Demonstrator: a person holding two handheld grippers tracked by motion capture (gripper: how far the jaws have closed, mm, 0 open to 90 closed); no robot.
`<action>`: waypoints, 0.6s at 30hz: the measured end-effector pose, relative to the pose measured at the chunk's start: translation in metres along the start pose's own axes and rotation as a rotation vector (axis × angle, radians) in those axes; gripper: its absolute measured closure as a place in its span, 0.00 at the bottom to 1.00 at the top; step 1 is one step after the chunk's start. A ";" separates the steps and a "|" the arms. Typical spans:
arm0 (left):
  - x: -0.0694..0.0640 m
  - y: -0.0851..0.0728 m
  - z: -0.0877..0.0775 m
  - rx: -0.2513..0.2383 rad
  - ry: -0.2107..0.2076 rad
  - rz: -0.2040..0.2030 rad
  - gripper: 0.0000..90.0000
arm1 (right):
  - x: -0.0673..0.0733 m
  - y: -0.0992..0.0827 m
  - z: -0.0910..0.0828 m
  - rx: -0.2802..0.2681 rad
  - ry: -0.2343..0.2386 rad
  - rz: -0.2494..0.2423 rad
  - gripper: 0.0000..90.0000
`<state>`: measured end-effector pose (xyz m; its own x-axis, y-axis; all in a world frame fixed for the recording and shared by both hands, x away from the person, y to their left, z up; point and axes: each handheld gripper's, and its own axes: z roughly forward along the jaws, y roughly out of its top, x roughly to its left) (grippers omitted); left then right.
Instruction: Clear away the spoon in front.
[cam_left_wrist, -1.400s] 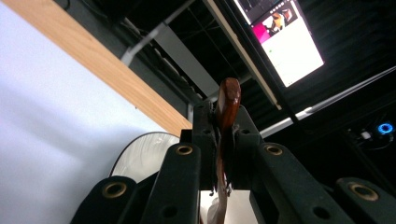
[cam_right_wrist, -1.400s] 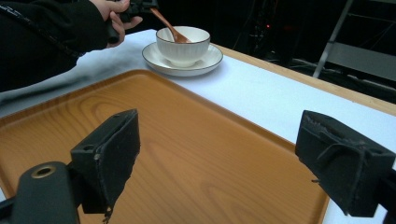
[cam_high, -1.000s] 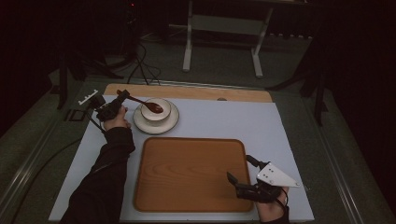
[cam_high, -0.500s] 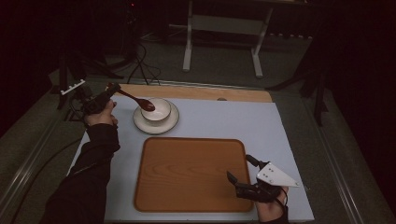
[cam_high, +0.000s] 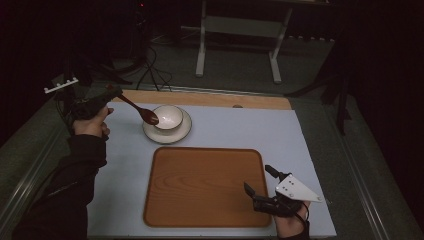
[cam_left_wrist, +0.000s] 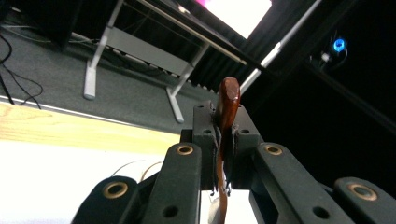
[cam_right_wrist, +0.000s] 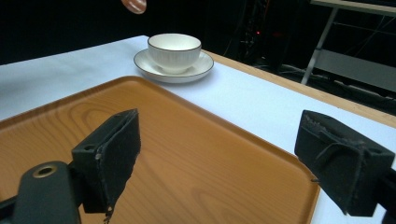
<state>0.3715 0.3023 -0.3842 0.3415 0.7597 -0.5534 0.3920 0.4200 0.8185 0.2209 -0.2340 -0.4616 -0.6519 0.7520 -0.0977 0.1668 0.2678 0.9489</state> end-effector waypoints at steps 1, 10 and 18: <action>-0.003 0.001 -0.002 0.027 -0.023 0.016 0.94 | 0.000 0.000 0.000 0.000 -0.001 0.000 0.16; -0.018 -0.001 -0.005 0.142 -0.141 0.088 0.93 | -0.001 0.000 -0.001 -0.003 -0.005 0.001 0.16; -0.028 -0.006 -0.007 0.201 -0.271 0.156 0.93 | -0.001 0.000 0.000 0.002 -0.001 0.005 0.16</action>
<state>0.3530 0.2820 -0.3728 0.6135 0.6367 -0.4671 0.4680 0.1833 0.8645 0.2215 -0.2354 -0.4613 -0.6502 0.7540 -0.0936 0.1710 0.2652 0.9489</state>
